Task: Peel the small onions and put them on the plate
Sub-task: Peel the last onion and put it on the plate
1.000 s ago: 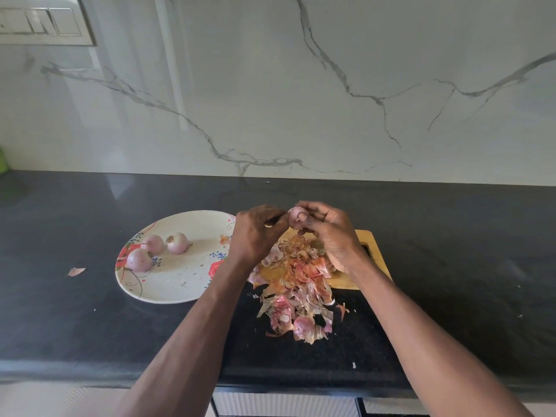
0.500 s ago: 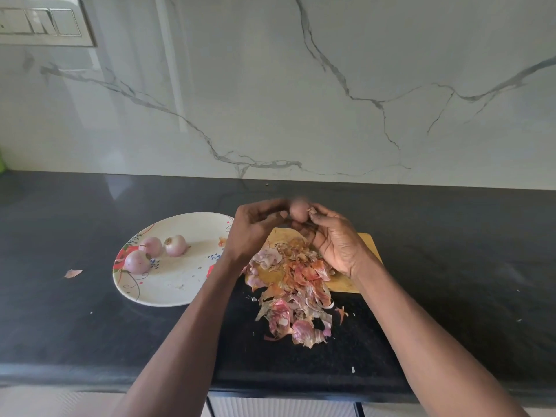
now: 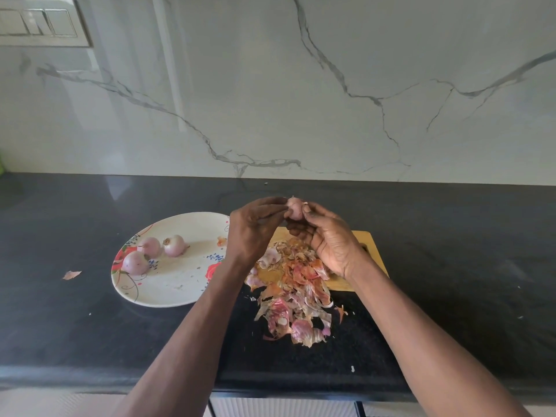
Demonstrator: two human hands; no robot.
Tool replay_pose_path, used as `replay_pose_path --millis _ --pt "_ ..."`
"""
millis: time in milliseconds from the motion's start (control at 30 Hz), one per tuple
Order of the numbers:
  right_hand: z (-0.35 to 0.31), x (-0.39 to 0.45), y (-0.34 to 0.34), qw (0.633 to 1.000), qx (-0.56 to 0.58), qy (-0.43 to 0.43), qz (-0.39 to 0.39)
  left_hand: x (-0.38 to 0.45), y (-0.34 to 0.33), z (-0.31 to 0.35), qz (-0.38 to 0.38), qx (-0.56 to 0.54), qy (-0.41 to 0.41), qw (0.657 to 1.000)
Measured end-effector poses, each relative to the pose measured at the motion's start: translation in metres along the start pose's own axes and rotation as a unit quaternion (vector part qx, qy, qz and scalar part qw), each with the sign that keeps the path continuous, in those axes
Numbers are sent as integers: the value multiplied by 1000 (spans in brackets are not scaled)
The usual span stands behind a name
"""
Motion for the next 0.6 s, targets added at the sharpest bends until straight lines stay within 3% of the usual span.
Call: replay_pose_path --millis 100,367,600 --pt "1 0 -1 1000 6 1 9 0 -1 -2 9 -16 12 1000" --pt "-3 -1 -2 998 68 -10 -14 1 3 -16 30 -133 146 980" --pt "-3 -3 -4 994 103 -19 -44 1 -1 -9 -29 -158 139 977"
Point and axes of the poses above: each hand's wrist, its own x-axis towards the middle knuckle, its own y-axis out of the back of the hand, z = x × y, the point moved 5 cm from there along x, towards the middle knuckle, and after that the axes turned 11 degrees about -x, right-handed, at the moved point
